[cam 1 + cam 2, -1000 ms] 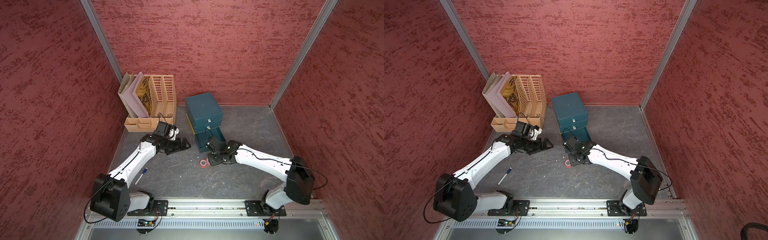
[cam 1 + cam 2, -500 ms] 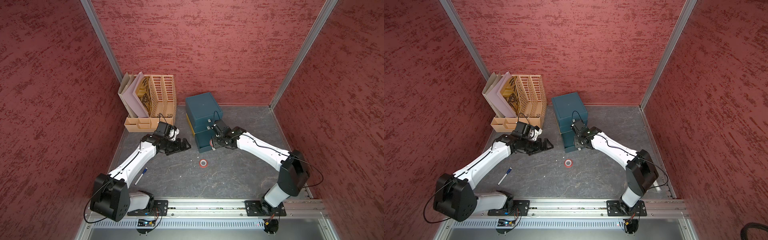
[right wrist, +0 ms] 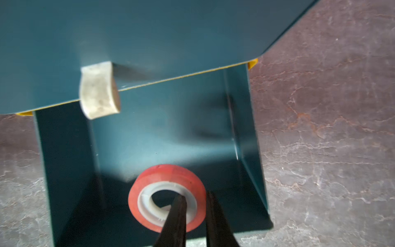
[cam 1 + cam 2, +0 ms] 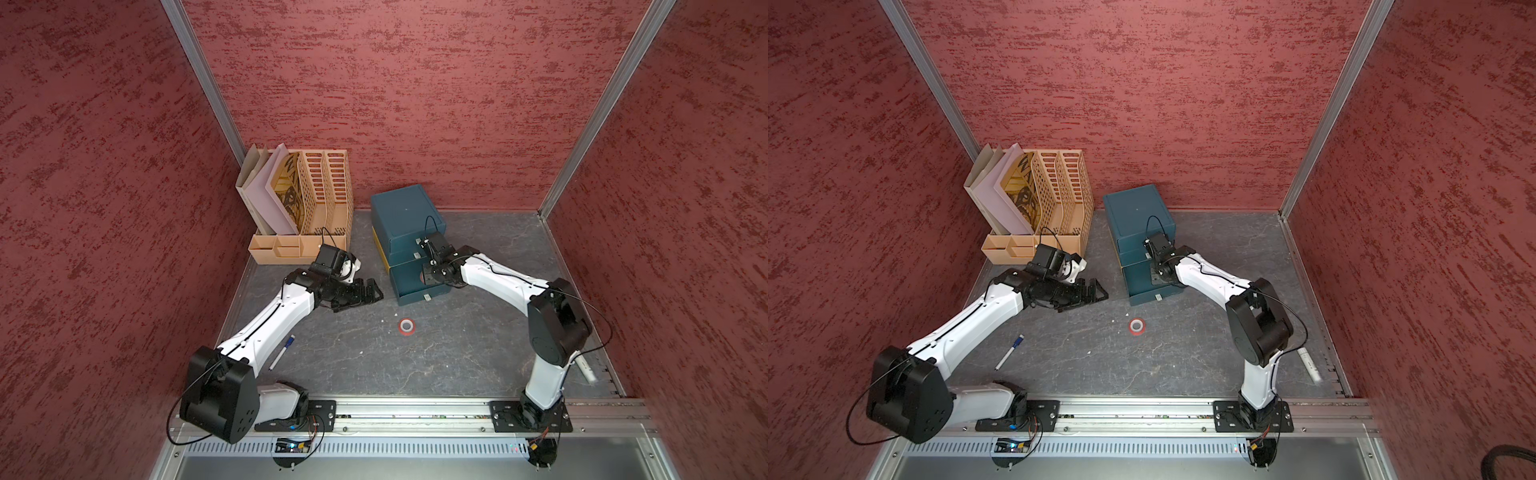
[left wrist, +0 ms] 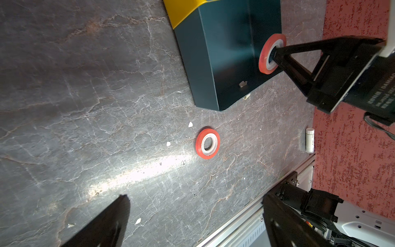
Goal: Place the transparent tape into the drawer according to color
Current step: Place the tape in the drawer.
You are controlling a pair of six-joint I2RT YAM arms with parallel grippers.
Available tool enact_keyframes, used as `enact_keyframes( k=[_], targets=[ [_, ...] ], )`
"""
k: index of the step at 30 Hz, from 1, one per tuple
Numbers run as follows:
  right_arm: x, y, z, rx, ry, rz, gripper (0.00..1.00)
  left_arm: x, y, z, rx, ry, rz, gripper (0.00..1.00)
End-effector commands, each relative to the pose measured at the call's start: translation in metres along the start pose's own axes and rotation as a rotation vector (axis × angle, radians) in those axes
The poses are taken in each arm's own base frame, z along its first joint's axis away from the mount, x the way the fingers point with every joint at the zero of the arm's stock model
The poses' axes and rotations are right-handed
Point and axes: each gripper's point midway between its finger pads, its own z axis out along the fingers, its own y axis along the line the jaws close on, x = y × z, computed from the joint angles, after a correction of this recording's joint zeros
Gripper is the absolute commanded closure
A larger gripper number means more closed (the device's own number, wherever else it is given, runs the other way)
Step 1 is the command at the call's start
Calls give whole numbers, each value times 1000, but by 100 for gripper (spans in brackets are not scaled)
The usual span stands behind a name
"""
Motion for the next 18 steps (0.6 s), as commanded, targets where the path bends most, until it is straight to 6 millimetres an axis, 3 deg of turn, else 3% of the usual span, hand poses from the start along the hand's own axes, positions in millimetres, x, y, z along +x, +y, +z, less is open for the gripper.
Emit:
enact_keyframes(
  k=[1,4,11,18],
  targets=[
    [-16,1,-3,-13,-45,8,75,-2,-3,-2,-8,-6,31,0],
    [-14,2,-3,-20,-42,12,58,-1,-2,0,-11,0,32,0],
    [-16,4,-11,-43,-51,18,55,3,-5,4,-41,22,59,0],
    [-12,5,-34,-92,-58,40,44,16,-14,14,-142,66,157,0]
  ],
)
